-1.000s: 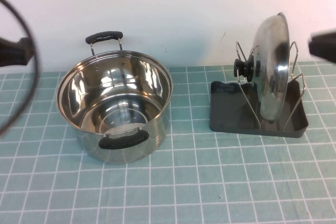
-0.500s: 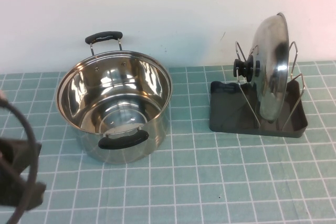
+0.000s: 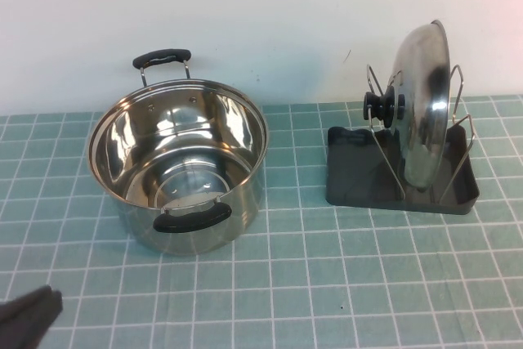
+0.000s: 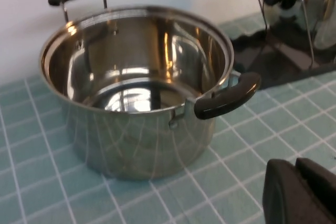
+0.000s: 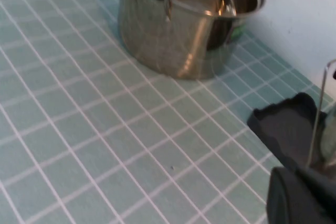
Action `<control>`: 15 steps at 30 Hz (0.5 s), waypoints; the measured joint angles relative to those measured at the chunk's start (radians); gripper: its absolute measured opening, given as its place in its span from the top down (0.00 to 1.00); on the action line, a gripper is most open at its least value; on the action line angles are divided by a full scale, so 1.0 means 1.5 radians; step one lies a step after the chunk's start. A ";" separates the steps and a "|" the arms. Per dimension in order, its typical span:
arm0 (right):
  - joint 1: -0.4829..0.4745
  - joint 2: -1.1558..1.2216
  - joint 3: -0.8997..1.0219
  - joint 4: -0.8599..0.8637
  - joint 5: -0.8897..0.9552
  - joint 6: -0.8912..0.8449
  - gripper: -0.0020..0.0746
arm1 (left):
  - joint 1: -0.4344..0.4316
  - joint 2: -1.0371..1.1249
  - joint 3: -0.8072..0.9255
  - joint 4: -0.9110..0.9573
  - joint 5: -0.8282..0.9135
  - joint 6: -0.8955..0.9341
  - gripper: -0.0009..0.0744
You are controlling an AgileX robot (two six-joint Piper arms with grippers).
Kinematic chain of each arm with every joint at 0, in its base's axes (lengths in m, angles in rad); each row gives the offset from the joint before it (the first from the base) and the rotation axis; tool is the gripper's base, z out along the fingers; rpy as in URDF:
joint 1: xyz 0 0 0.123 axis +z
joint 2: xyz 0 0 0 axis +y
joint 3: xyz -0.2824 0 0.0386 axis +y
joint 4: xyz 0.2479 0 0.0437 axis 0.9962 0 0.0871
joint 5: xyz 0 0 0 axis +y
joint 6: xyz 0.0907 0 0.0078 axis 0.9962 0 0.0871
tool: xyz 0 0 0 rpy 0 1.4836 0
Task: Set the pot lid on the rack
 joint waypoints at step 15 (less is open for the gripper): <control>0.005 -0.023 0.089 0.135 -0.066 -0.001 0.97 | 0.000 -0.046 0.208 0.071 -0.277 0.002 0.99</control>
